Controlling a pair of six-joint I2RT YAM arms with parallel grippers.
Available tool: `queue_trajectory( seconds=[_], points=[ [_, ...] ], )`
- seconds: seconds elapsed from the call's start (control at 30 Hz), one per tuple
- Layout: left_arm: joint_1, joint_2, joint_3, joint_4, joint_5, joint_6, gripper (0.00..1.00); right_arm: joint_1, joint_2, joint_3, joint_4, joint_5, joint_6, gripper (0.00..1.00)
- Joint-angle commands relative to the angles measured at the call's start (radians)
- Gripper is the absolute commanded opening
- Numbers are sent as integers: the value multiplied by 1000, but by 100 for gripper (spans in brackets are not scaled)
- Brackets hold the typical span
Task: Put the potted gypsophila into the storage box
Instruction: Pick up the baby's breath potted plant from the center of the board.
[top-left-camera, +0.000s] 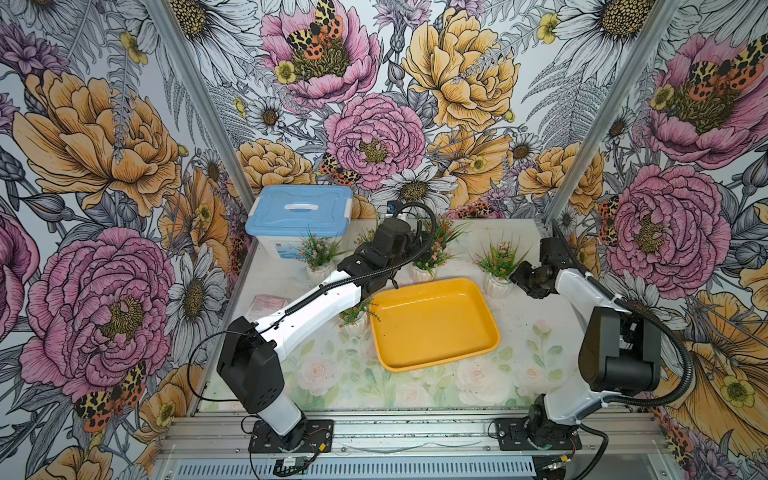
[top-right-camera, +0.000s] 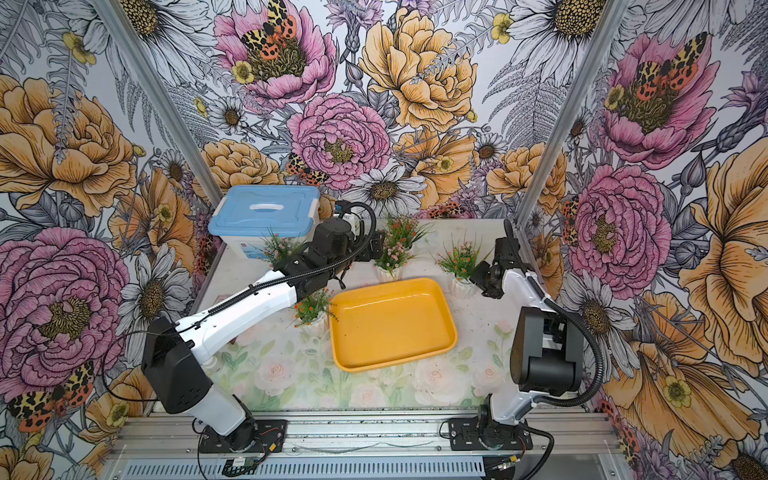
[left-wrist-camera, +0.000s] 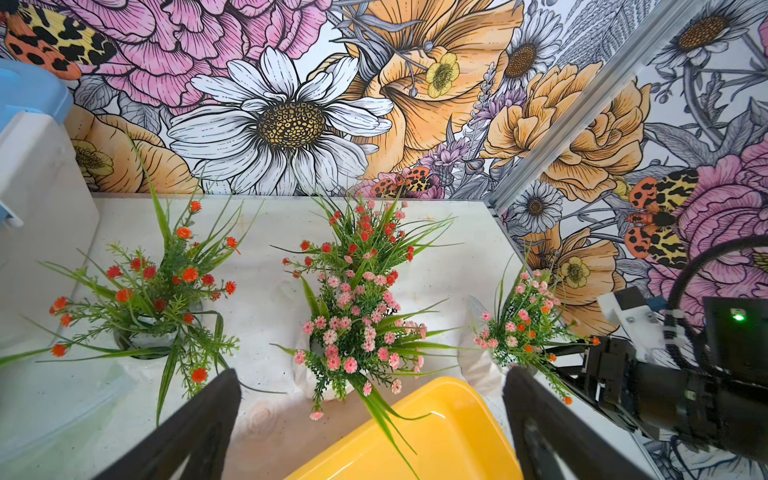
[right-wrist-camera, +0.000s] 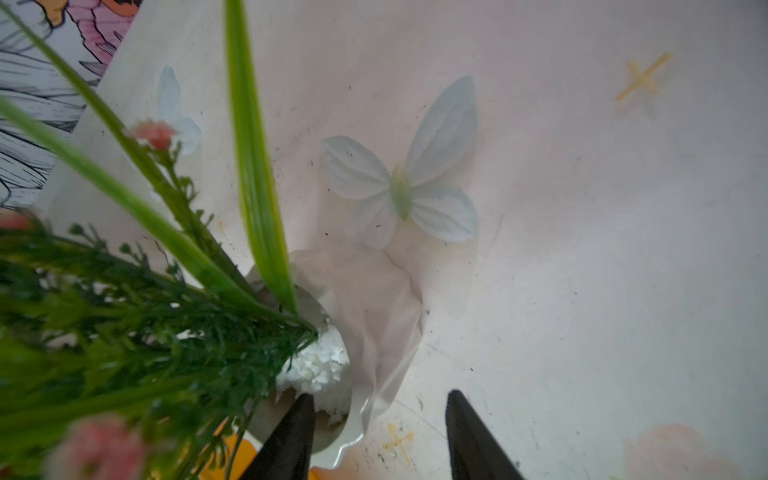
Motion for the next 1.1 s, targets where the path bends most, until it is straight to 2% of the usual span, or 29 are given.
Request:
queue_trajectory(
  seconds=[0.0, 0.33, 0.57, 0.77, 1.07],
  points=[
    [-10, 5, 10, -1, -18, 5, 99, 15, 24, 33, -2, 35, -6, 45],
    [-10, 8, 10, -3, -24, 15, 99, 65, 78, 46, -7, 146, 44, 19],
    [-10, 5, 8, -5, -30, 38, 99, 69, 112, 44, -23, 170, 106, 0],
    [5, -4, 16, -5, -9, 61, 99, 76, 52, 49, -36, 198, 126, 0],
    [74, -21, 15, -4, 142, 63, 99, 83, -235, 97, -85, 214, 125, 0]
  ],
)
